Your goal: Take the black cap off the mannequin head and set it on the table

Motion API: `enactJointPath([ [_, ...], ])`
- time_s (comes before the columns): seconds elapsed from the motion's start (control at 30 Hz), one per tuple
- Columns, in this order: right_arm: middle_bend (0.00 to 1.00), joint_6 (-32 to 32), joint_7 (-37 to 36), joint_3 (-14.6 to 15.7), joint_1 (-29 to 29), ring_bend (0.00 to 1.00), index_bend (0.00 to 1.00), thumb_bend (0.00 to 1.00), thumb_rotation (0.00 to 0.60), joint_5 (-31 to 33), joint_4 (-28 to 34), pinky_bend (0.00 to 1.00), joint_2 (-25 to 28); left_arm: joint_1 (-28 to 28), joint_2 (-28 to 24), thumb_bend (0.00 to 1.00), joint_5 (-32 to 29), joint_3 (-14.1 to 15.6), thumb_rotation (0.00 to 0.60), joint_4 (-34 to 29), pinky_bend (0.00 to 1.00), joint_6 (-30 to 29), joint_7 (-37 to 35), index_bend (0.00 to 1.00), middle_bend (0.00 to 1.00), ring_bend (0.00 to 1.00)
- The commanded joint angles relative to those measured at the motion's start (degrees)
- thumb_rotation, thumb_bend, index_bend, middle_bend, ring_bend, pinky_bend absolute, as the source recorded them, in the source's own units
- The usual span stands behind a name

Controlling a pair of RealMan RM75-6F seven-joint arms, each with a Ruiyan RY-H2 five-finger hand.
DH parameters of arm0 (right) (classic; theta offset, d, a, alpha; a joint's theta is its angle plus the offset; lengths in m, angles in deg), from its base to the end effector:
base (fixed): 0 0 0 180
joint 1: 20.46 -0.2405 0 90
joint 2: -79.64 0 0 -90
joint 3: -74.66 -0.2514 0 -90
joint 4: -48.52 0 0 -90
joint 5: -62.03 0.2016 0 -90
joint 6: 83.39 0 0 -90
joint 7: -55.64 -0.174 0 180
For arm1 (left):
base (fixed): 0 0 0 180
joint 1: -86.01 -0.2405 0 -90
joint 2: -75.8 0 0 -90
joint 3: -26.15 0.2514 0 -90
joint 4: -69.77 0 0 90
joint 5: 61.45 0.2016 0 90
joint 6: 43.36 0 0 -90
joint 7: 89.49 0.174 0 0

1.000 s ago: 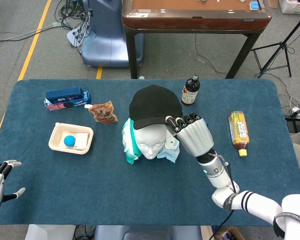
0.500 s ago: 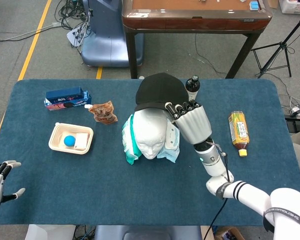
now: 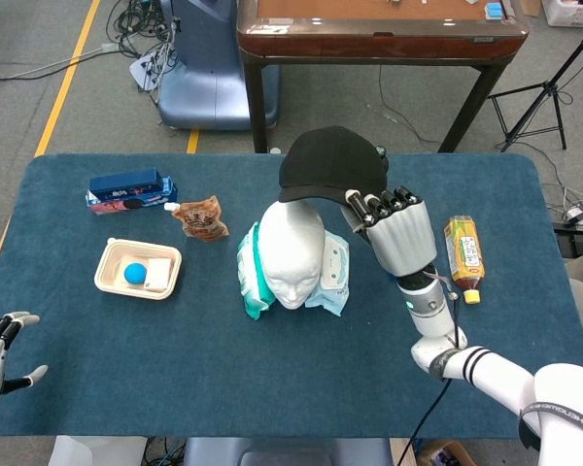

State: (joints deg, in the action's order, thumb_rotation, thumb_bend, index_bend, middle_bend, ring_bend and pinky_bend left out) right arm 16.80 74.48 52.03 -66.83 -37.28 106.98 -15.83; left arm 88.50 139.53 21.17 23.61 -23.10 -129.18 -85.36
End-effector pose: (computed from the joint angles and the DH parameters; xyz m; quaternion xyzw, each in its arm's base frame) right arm -0.0549 -0.3729 0.1279 0.5152 0.0819 0.6475 0.5555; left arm -0.3193 0.1955 0.1710 -0.5800 -0.3897 -0.3477 0.6251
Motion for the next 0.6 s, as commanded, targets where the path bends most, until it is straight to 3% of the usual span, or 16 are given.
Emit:
enactJointPath([
  [0.03,1.00,2.6,1.3,1.7,2.6,0.98,0.78,0.43,0.600,-1.4,2.6,1.00,3.0,0.0,0.1,0.06,0.0,0.0,0.600,0.0,0.43,0.0,0.3,0.29,0.26,0.26],
  [0.27,1.00,5.3,1.6,4.5,7.3,0.98,0.78,0.43,0.600,-2.2,4.0,1.00,7.4,0.2,0.4,0.06,-0.1,0.0,0.600,0.0,0.43,0.3,1.0,0.29,0.26,0.26],
  [0.6,1.00,4.3,-3.6,6.9,10.6,0.97,0.78,0.43,0.600,0.9,-4.8,1.00,6.8,0.5,0.6,0.06,-0.5,-0.1,0.600,0.1,0.43,1.0,1.7,0.29,0.26,0.26],
])
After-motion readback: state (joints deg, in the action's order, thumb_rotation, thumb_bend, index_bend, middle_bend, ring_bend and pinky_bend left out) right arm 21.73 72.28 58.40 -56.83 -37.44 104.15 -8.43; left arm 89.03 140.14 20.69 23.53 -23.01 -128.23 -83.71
